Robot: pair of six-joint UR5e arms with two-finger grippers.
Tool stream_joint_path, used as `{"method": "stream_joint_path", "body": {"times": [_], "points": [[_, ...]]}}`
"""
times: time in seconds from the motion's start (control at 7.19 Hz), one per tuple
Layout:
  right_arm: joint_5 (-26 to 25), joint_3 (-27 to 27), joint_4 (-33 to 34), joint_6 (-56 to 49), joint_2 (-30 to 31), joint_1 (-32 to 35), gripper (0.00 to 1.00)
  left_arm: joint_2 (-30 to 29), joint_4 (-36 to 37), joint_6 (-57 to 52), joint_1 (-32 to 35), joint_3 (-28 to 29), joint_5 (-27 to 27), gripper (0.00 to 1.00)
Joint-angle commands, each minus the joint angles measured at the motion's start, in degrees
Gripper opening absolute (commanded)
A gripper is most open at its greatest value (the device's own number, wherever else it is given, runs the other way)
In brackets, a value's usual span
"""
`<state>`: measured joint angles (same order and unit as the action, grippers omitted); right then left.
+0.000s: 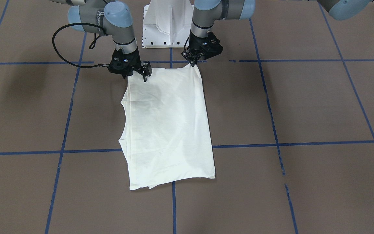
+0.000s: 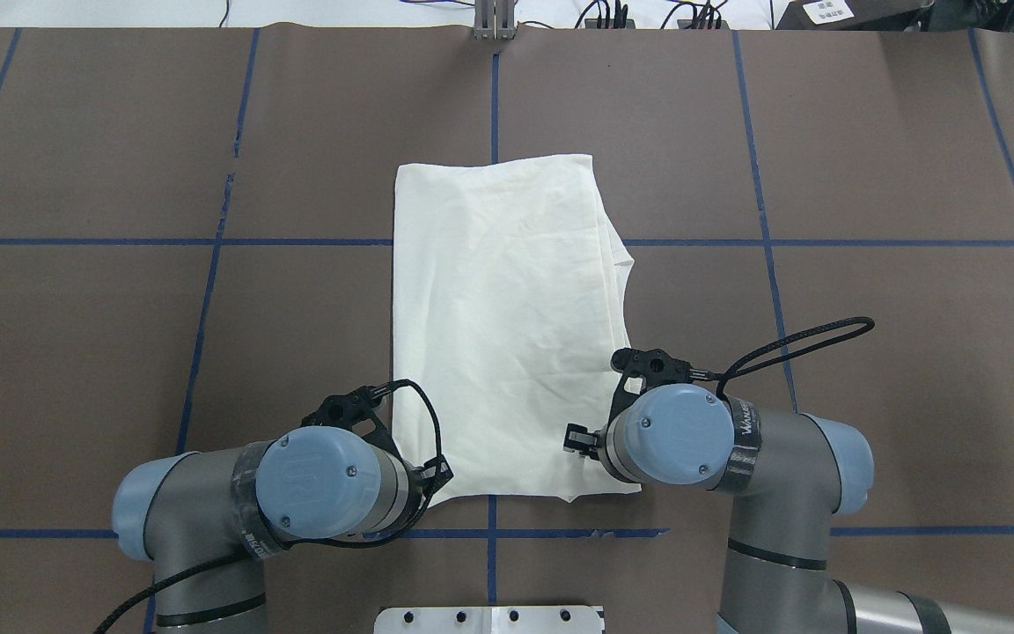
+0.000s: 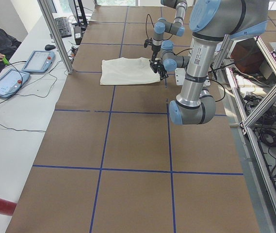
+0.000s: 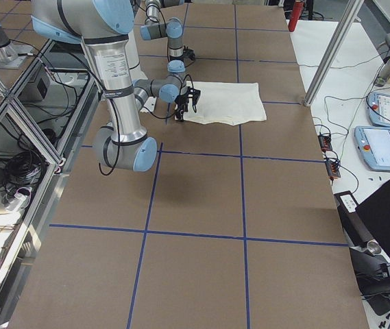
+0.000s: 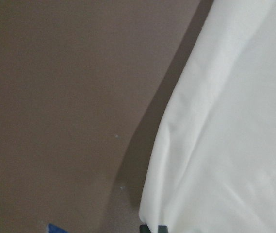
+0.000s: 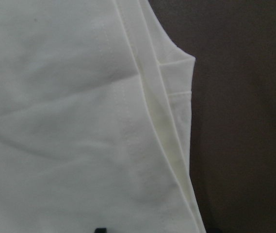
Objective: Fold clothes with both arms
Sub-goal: 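Grasp the near shirt edge with both grippers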
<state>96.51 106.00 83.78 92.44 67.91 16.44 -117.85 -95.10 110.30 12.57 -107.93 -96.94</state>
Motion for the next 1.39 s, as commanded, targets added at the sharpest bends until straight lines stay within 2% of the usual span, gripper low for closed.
{"method": "stream_joint_path", "body": {"times": [0.0, 0.14, 0.28, 0.83, 1.25], "points": [[0.08, 0.17, -0.02, -0.16, -0.15, -0.01, 0.13, -0.01, 0.00, 0.00, 0.00, 0.00, 0.00, 0.00], [0.17, 0.17, 0.07, -0.16, -0.24, -0.01, 0.04, -0.01, 0.00, 0.00, 0.00, -0.18, 0.00, 0.00], [0.17, 0.17, -0.01, -0.16, -0.33, -0.10, 0.00, 0.07, 0.00, 0.00, 0.00, -0.18, 0.00, 0.00], [0.52, 0.78, -0.37, -0.07, -0.68, 0.08, 0.00, 0.25, 0.00, 0.00, 0.00, -0.53, 0.00, 0.00], [2.79, 5.86, -0.45, -0.16, 0.29, 0.34, 0.00, 0.60, 1.74, 0.00, -2.44, -5.87, 0.17, 0.00]]}}
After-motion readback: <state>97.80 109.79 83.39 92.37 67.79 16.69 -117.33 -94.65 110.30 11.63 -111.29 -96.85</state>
